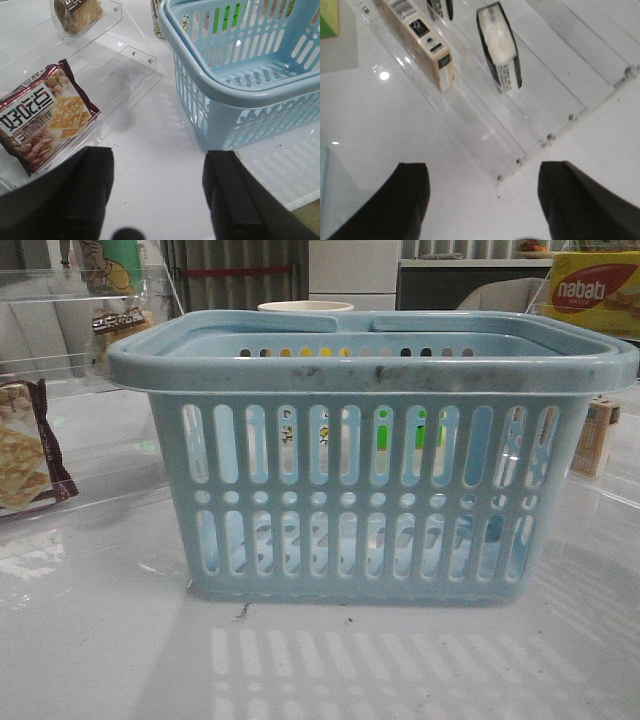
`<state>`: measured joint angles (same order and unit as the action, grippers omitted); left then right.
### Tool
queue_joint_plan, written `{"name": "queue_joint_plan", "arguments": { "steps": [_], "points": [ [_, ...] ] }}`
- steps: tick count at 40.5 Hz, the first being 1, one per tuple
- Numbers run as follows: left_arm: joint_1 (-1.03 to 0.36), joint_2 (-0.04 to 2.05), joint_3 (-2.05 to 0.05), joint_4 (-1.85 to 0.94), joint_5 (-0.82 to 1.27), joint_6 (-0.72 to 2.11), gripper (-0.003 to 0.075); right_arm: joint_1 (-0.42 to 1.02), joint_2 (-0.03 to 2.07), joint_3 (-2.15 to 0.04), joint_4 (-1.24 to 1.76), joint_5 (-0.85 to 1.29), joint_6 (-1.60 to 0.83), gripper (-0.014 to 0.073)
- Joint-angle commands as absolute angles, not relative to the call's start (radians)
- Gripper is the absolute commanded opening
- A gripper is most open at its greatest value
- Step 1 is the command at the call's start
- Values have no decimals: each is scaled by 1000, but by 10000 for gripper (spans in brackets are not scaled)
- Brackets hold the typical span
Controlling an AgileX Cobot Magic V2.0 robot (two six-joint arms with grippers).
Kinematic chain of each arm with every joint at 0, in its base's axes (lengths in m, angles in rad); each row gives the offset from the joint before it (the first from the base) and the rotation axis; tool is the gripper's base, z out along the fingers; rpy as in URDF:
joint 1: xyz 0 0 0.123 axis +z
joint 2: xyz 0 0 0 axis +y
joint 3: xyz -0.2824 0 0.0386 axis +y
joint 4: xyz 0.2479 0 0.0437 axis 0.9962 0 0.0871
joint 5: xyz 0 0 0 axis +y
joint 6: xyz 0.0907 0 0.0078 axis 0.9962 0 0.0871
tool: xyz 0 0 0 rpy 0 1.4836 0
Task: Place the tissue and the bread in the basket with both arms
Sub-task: 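Grasp the black-and-white tissue pack with the right gripper and lift, then carry the tissue pack over the basket and lower it inside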
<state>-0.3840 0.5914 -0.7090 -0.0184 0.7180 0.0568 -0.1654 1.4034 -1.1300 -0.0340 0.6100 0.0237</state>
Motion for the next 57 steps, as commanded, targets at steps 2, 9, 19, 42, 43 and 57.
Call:
{"name": "queue_joint_plan", "arguments": {
  "steps": [2,9,19,42,43,57],
  "points": [
    [-390,598,-739,-26,645,56,395,-173,1490,-1256,-106,536,9,514],
    [-390,598,-739,-26,645,56,348,-173,1636,-1372,-156,522,9,496],
    [-390,598,-739,-26,645,56,294,-172,1761,-1443,-156,465,9,466],
    [-390,598,-739,-26,645,56,145,-143,1558,-1443,-137,494,9,203],
    [-390,598,-739,-26,645,56,139,-135,1533,-1443,-130,501,9,203],
    [-390,598,-739,-26,645,56,126,103,1342,-1443,106,690,9,203]
  ]
}}
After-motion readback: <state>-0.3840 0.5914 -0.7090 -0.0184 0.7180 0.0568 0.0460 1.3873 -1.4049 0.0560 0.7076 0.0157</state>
